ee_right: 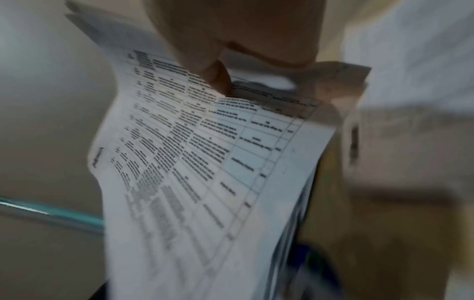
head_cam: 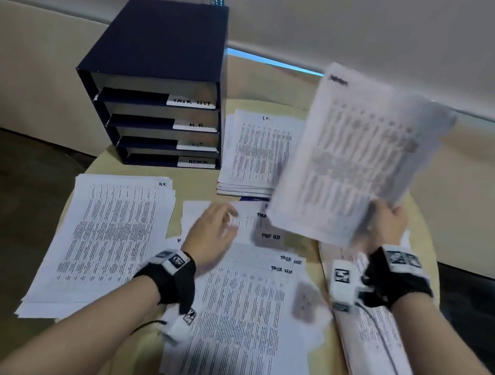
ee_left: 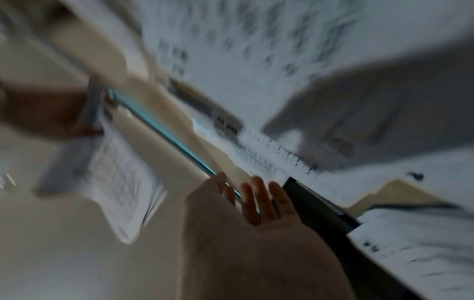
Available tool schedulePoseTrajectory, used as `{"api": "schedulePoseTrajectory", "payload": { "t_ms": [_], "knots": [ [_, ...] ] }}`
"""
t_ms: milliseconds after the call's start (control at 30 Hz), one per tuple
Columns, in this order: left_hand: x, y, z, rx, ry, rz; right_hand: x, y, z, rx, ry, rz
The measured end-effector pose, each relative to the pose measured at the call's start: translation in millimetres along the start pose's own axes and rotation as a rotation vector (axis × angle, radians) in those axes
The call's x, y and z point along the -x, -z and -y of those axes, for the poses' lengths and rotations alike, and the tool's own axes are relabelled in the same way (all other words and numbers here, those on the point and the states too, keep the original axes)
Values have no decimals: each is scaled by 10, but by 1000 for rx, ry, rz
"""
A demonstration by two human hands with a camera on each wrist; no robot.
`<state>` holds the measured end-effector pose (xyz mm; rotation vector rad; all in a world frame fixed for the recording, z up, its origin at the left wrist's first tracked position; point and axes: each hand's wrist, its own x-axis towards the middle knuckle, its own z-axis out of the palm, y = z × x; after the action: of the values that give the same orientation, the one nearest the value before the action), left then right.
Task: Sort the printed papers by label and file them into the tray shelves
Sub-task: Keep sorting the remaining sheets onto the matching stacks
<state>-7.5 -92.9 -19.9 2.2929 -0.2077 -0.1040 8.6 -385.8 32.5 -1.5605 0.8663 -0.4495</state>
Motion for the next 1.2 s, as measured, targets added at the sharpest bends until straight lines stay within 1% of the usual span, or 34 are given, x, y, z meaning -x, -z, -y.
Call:
{"api": "schedulePoseTrajectory", "payload": {
  "t_ms": [33,67,100,133,167,200,267,333,367,433,467,500,533,567,600,667,700,733,767,833,867,967,1033,1133,1200],
  "knots": [
    [79,-19,45,-181,-92,153,-105,209,-14,146,-30,-11],
    [124,-56,117,-345,-185,277,-186,425,-60,309,-78,9],
    [160,-89,182,-471,-276,359,-252,619,-137,442,-135,47],
    [177,-131,251,-566,-334,414,-280,799,-212,555,-185,108],
    [191,-167,299,-624,-354,440,-276,928,-304,676,-221,172],
    [194,-193,335,-650,-354,448,-259,1041,-396,795,-235,196],
    [206,-219,369,-652,-335,432,-240,1189,-557,951,-260,129],
    [194,-232,383,-647,-335,407,-170,1230,-664,1001,-286,31],
    [184,-232,381,-646,-336,395,-136,1219,-703,1031,-266,-18],
    [176,-228,361,-645,-337,375,-41,1087,-745,1110,-188,-105],
    [173,-234,357,-648,-359,365,25,976,-744,1132,-105,-115],
    [183,-242,346,-655,-397,344,104,836,-740,1117,21,-87],
    [192,-247,342,-655,-435,328,207,680,-732,1053,153,-8],
    [211,-248,339,-648,-476,310,345,522,-720,955,268,132],
    [224,-244,338,-649,-508,301,513,379,-727,855,342,299],
    [250,-232,385,-649,-545,269,845,154,-757,737,412,598],
    [265,-217,403,-647,-554,264,972,76,-787,738,427,699],
    [270,-213,428,-652,-565,251,1059,13,-833,787,460,770],
    [278,-199,428,-647,-552,261,1107,-34,-900,874,519,811],
    [283,-180,427,-643,-518,302,1183,-72,-1026,1032,638,826],
    [270,-183,446,-645,-519,307,1208,-81,-1064,1057,669,804],
    [235,-185,430,-626,-521,313,1228,-98,-1122,1030,705,723],
    [182,-189,363,-604,-443,327,1199,-92,-1148,1040,737,680],
    [42,-191,274,-484,-290,278,1166,-74,-1184,1038,802,613],
    [-31,-169,276,-482,-261,280,1143,-55,-1202,1037,839,554]
  ]
}}
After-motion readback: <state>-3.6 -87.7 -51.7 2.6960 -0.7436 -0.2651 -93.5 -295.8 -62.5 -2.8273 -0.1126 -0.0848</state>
